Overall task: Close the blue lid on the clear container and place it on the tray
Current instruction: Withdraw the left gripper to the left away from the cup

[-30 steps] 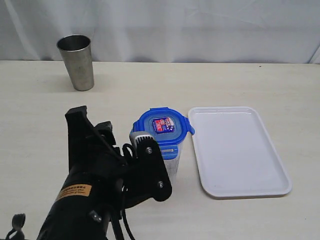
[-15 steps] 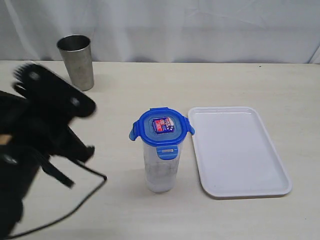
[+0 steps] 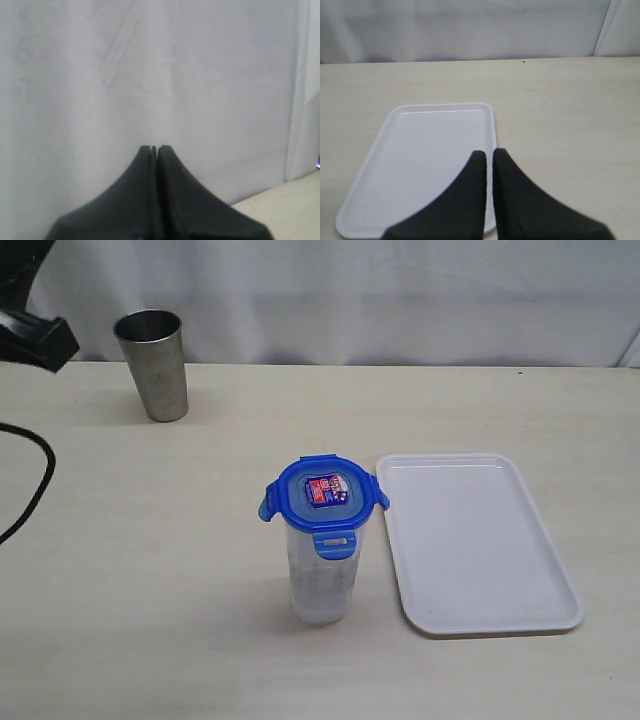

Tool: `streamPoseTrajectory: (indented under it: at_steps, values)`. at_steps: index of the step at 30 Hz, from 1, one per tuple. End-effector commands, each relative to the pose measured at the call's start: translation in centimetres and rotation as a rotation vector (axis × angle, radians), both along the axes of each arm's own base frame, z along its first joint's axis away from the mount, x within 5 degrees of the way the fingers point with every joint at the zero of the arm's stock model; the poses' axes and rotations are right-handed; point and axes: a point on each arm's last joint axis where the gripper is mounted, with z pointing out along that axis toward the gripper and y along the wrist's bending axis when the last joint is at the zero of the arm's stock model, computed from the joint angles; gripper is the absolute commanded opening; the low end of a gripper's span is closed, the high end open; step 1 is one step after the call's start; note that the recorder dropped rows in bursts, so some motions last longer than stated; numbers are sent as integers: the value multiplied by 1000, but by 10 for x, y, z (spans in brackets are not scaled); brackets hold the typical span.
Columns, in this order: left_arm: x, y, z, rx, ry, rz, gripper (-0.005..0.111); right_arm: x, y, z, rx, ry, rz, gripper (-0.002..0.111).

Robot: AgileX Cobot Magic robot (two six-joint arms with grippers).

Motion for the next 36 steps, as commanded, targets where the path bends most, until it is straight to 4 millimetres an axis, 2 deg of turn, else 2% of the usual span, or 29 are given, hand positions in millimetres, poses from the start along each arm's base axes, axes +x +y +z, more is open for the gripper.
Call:
streamPoseTrajectory:
  at_steps: [1,5,8,10,12,15,22,32,34,36]
  values:
    - [11,6,-24,11,-20,-256,0,0,0,-1,4,-1,0,5]
    - [33,20,-58,-23,90,-310,0,0,0,-1,4,-1,0,5]
    - [35,18,-86,91,188,-410,0,0,0,-1,4,-1,0,5]
    - [35,17,-94,144,200,-447,0,0,0,-1,4,-1,0,5]
    - [34,16,-97,141,223,-465,0,0,0,-1,4,-1,0,5]
    - [24,11,-104,245,242,-583,0,0,0,-1,4,-1,0,5]
    - [9,-4,-112,290,336,-750,0,0,0,-1,4,-1,0,5]
    - [-7,-32,-117,304,342,-861,0,0,0,-1,4,-1,0,5]
    - [-8,-36,-119,319,351,-866,0,1,0,6,-41,-77,6,5]
    - [-3,-37,-123,339,382,-800,0,3,2,24,10,-279,18,5]
